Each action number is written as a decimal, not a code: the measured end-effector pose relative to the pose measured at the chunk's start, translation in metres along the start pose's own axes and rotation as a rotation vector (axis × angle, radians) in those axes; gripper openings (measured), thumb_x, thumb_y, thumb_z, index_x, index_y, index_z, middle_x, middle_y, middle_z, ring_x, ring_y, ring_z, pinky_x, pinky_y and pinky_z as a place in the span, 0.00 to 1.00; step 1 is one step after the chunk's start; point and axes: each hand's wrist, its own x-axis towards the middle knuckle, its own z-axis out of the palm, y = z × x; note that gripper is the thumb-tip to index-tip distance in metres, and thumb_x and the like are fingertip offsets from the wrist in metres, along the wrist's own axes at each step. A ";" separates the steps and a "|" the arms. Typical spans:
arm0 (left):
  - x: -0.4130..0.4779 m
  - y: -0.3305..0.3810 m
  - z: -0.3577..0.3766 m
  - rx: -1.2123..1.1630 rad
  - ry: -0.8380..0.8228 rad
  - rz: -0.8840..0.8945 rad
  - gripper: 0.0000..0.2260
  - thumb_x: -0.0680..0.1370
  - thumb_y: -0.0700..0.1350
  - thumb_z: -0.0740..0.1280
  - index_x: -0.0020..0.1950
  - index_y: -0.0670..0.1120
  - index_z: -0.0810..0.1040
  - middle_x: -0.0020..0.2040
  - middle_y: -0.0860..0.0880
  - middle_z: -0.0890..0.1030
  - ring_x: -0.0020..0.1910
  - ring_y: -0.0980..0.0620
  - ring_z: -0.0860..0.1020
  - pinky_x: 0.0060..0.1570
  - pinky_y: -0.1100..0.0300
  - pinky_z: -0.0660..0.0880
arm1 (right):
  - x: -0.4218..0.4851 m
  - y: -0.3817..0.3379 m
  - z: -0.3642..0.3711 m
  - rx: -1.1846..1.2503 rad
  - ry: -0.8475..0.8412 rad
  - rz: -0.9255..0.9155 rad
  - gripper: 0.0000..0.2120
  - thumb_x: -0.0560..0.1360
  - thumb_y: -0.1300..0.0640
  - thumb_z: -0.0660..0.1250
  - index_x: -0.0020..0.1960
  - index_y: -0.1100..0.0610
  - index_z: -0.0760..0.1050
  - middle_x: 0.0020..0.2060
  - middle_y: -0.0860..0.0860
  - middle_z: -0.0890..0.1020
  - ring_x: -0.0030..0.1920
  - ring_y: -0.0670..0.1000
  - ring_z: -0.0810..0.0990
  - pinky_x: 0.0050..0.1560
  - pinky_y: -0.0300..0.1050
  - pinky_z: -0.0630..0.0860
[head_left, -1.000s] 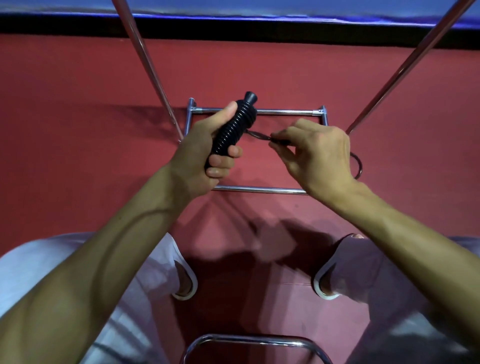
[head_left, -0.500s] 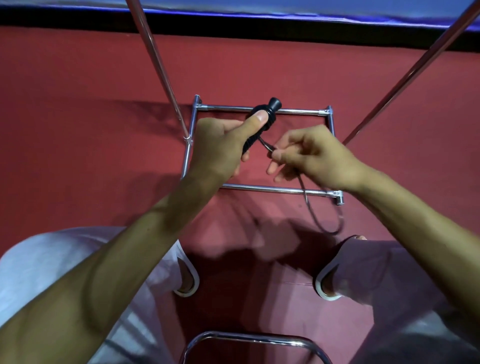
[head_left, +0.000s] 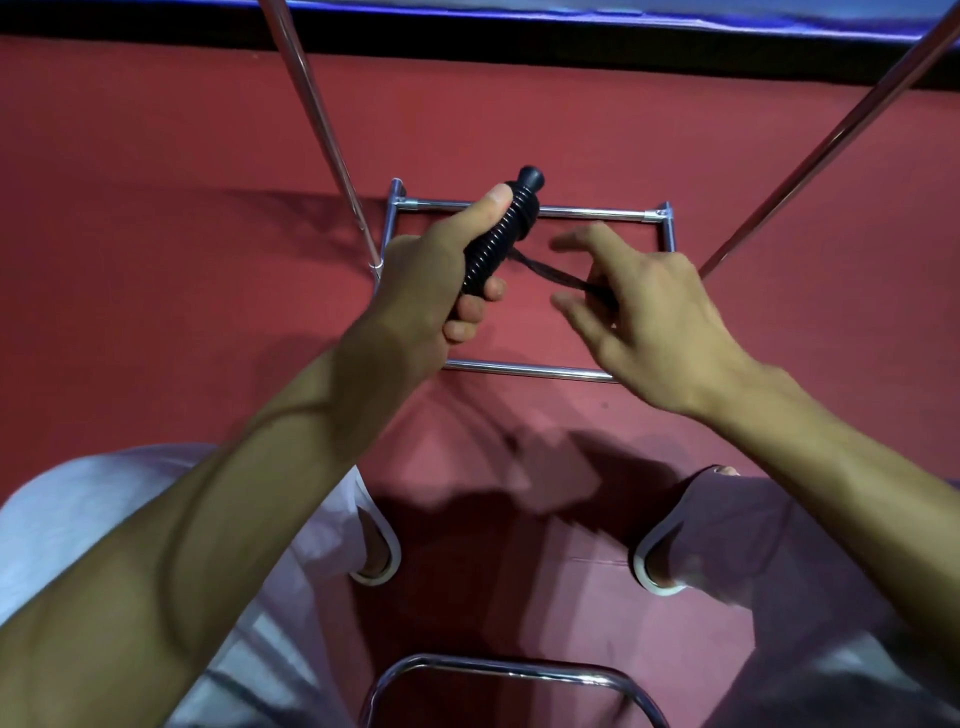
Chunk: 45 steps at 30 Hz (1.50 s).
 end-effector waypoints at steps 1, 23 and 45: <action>0.001 0.001 -0.003 -0.025 -0.055 -0.044 0.17 0.78 0.63 0.69 0.51 0.50 0.78 0.30 0.50 0.72 0.19 0.59 0.61 0.17 0.68 0.56 | 0.001 0.001 -0.002 -0.027 -0.005 -0.053 0.17 0.76 0.55 0.67 0.64 0.56 0.75 0.32 0.47 0.77 0.35 0.59 0.78 0.40 0.53 0.77; 0.014 -0.029 0.015 0.934 0.053 0.590 0.25 0.75 0.65 0.62 0.41 0.43 0.83 0.27 0.49 0.64 0.28 0.46 0.66 0.29 0.53 0.65 | -0.001 0.010 -0.008 0.949 -0.433 0.624 0.17 0.86 0.56 0.59 0.44 0.64 0.77 0.23 0.50 0.67 0.24 0.47 0.58 0.24 0.39 0.55; 0.015 -0.053 0.008 1.517 -0.225 0.320 0.26 0.70 0.68 0.74 0.35 0.49 0.68 0.32 0.52 0.68 0.35 0.45 0.70 0.38 0.55 0.66 | -0.018 0.016 0.007 -0.398 -0.496 0.045 0.09 0.72 0.52 0.72 0.53 0.47 0.81 0.43 0.47 0.84 0.50 0.58 0.80 0.43 0.48 0.74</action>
